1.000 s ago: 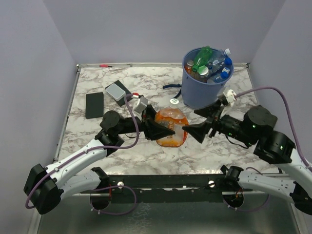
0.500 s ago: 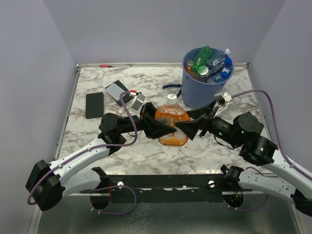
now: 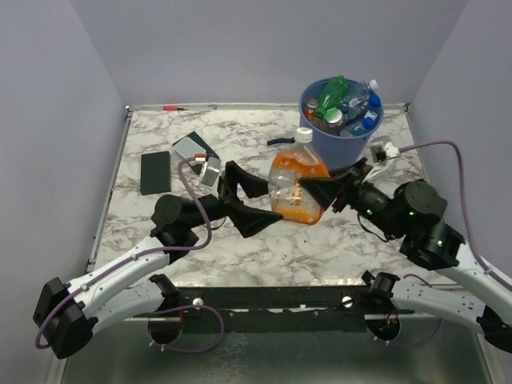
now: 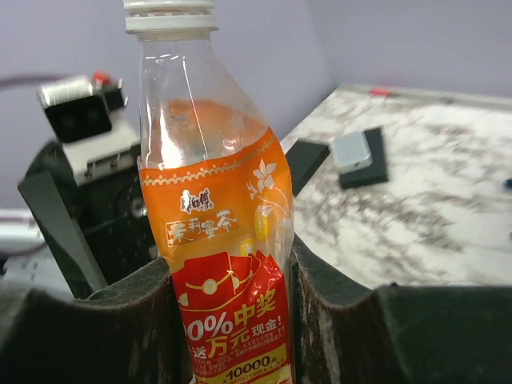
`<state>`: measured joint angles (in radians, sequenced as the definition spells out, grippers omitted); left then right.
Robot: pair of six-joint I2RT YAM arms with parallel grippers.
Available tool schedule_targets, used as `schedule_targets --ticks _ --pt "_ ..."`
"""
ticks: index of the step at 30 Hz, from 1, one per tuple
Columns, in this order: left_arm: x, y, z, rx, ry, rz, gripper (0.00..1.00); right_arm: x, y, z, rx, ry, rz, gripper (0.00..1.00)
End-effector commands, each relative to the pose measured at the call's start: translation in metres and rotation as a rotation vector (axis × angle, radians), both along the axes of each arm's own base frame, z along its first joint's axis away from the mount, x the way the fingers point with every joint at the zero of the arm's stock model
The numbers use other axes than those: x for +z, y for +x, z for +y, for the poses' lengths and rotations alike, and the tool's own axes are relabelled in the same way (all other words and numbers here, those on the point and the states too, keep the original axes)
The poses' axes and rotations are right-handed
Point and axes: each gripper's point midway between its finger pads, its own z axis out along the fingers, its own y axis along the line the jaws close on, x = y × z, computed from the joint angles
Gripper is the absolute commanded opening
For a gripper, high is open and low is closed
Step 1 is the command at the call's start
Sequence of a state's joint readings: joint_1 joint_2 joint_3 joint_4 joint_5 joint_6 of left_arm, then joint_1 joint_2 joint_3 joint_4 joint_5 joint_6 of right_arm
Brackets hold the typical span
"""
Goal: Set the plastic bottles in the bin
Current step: Place the plastic bottle in the trash bin.
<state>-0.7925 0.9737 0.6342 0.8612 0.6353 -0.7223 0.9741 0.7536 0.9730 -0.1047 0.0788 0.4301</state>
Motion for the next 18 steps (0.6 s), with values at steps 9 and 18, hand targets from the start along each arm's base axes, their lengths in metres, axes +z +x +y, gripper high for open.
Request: schedule_targets --ticks 9,18 --pt "-0.051 0.138 0.134 1.175 0.219 0.027 0.99 0.107 0.083 -0.137 -0.884 -0.251 -0.173 0.35" --pt "-0.083 0.148 0.171 1.375 0.398 0.088 0.99 0.076 0.198 -0.174 -0.931 -0.152 0.084 0.31"
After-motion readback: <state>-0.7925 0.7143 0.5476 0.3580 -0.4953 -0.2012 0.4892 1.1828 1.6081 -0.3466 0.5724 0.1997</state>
